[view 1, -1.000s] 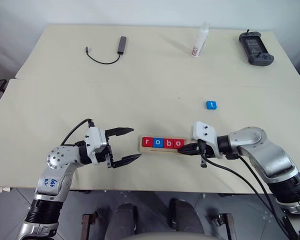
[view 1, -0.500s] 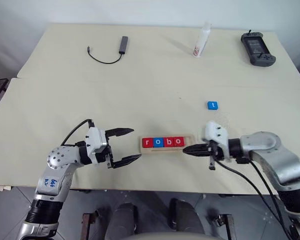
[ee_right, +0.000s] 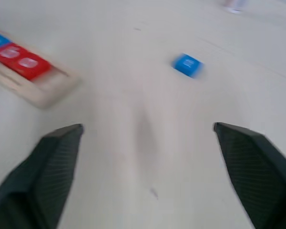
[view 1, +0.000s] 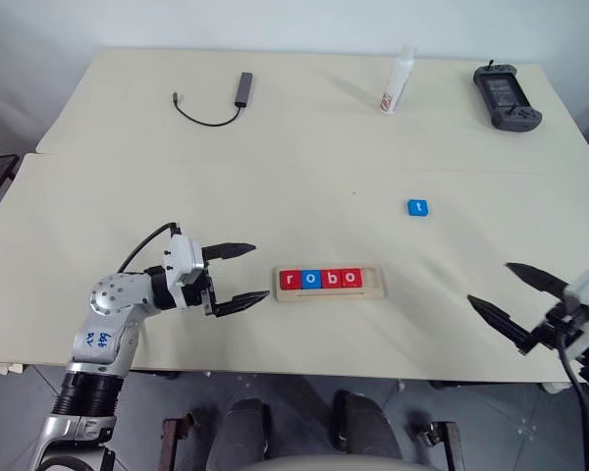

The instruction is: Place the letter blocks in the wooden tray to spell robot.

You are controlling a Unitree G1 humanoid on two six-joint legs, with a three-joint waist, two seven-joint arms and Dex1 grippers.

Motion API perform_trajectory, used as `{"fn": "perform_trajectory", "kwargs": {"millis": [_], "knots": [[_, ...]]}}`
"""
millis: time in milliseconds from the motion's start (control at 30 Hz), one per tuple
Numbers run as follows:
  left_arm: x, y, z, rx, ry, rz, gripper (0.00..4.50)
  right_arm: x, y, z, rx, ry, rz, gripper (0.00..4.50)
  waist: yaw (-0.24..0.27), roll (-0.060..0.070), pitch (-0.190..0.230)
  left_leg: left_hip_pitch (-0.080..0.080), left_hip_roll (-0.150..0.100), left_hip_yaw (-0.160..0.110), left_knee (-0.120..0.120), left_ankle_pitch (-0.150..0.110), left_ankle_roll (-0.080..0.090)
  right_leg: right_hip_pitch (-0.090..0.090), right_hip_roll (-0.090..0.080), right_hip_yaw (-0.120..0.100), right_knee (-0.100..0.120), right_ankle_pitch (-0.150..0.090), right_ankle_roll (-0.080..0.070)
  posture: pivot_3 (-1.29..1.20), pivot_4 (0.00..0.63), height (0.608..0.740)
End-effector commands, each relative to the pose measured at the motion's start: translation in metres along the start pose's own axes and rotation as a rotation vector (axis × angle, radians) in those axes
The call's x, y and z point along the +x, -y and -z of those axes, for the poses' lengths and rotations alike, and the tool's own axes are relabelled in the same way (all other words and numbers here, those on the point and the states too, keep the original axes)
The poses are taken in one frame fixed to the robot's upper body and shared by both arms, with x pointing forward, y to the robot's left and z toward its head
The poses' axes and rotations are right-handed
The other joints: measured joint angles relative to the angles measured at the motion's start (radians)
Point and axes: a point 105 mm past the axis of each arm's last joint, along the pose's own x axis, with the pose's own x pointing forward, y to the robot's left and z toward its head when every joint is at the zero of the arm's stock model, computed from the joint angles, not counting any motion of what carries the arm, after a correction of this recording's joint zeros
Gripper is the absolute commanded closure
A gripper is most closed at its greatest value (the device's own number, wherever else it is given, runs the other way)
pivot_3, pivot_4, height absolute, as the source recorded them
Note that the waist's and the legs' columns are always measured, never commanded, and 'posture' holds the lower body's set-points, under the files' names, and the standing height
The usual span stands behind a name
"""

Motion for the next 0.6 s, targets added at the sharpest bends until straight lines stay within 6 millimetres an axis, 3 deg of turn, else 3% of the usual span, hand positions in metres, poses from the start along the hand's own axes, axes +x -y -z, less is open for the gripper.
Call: {"fn": "perform_trajectory", "kwargs": {"millis": [33,200,333,500,600], "knots": [[-0.001,-0.003,-0.006,0.022,0.019,-0.002,0.0,0.0,0.007,-0.005,-0.029,0.037,0.042,0.02,-0.001,0.0,0.0,0.0,0.0,0.0,0.0,0.0,0.0,0.0,0.0,0.0,0.0,0.0,0.0,0.0,0.15,0.74],[0.001,-0.002,-0.009,0.04,0.031,-0.002,0.0,0.042,0.004,-0.025,-0.025,0.026,-0.007,0.02,-0.017,0.001,0.0,0.001,0.0,0.001,0.001,0.0,0.0,0.0,0.0,0.002,0.002,0.0,0.0,0.0,0.15,0.74],[0.003,-0.001,-0.009,0.067,0.022,-0.004,0.0,0.097,0.004,-0.05,-0.063,0.001,-0.015,0.02,-0.026,0.001,0.0,0.002,0.001,0.001,0.001,0.001,-0.001,-0.001,0.0,0.002,0.004,0.0,-0.001,0.0,0.15,0.74],[0.005,0.004,-0.01,0.064,0.022,0.004,0.0,0.155,0.027,-0.06,0.093,-0.08,0.165,0.02,-0.018,0.001,-0.001,-0.001,0.001,0.0,0.002,0.001,-0.002,-0.003,0.0,0.001,0.006,0.0,-0.002,0.0,0.15,0.74],[0.004,0.008,-0.009,0.069,0.011,0.005,0.0,0.179,0.036,-0.05,0.127,-0.151,0.262,0.02,-0.018,0.001,-0.001,-0.003,0.0,-0.002,0.001,0.001,-0.002,-0.004,-0.001,-0.001,0.006,0.0,-0.003,0.0,0.15,0.74]]}}
